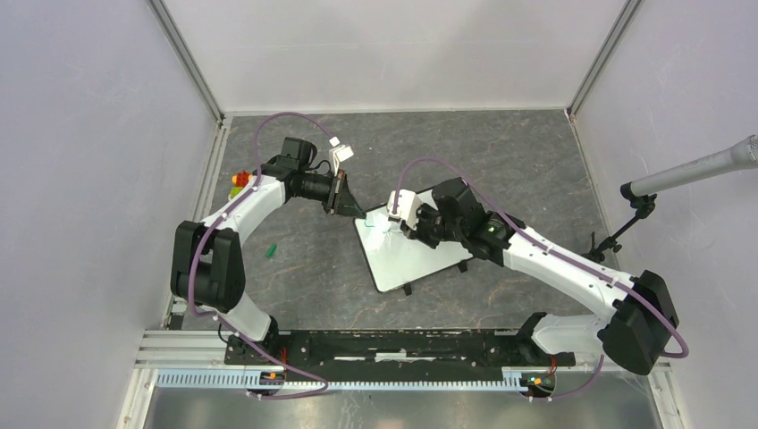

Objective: Write a sentence on the whiteboard

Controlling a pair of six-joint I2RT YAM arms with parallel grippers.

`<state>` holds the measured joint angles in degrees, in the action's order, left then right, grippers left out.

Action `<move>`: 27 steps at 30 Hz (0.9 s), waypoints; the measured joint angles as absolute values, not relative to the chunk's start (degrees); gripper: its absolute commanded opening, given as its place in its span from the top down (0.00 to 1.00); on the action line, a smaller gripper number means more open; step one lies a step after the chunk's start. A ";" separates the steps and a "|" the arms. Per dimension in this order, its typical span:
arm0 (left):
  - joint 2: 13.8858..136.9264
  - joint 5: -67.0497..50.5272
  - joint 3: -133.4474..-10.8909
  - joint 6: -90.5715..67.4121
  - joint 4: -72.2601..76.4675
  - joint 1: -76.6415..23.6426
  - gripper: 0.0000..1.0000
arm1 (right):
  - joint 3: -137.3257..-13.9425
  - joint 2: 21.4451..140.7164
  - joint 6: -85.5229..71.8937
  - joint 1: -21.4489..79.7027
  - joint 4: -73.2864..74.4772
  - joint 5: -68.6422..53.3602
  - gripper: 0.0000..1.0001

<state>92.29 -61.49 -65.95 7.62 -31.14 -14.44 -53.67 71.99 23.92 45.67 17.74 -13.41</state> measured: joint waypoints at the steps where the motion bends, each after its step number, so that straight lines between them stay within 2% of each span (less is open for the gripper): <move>1: 92.29 -61.56 -65.95 7.62 -31.14 -14.44 0.98 | -53.67 71.88 23.92 45.63 17.82 -13.26 1.00; 27: 92.29 -61.60 -65.95 7.64 -31.14 -14.44 0.97 | -55.37 72.16 25.54 45.32 18.44 -10.33 1.00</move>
